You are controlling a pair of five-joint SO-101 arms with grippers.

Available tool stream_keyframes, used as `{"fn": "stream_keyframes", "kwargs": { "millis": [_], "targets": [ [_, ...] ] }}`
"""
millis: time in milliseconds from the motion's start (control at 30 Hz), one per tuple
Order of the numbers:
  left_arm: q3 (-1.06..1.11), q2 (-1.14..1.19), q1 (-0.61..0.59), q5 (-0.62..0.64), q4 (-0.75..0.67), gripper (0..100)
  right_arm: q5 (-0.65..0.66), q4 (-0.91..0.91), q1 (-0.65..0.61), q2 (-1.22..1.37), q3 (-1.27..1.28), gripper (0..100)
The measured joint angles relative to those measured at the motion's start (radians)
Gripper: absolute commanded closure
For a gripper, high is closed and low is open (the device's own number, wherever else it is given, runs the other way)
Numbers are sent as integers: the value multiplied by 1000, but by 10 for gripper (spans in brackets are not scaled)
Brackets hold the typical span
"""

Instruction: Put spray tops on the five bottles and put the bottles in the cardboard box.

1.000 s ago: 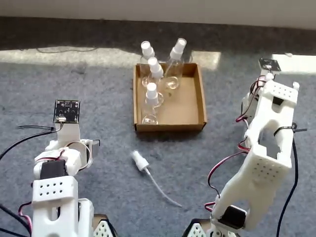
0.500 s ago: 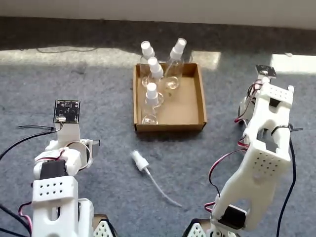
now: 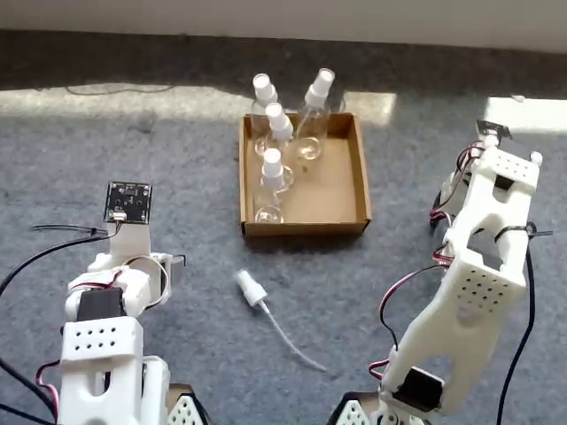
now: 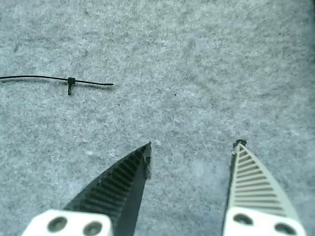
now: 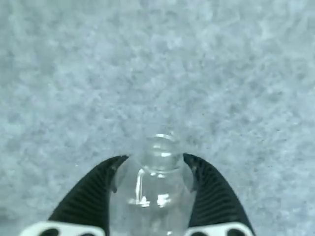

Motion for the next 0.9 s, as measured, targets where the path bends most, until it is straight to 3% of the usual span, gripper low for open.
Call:
{"fn": "stream_keyframes", "kwargs": {
  "millis": [233, 367, 633, 900],
  "targets": [
    [-43, 0, 11, 0, 29, 755, 192, 264, -64, 0, -374, 995],
    [-146, 0, 87, 0, 110, 755, 270, 299, -123, -2, -539, 995],
    [-193, 0, 339, 44, 198, 755, 245, 301, -222, -3, -489, 995],
    [-193, 0, 577, 117, 198, 755, 213, 301, -301, -281, -92, 995]
  ]
}}
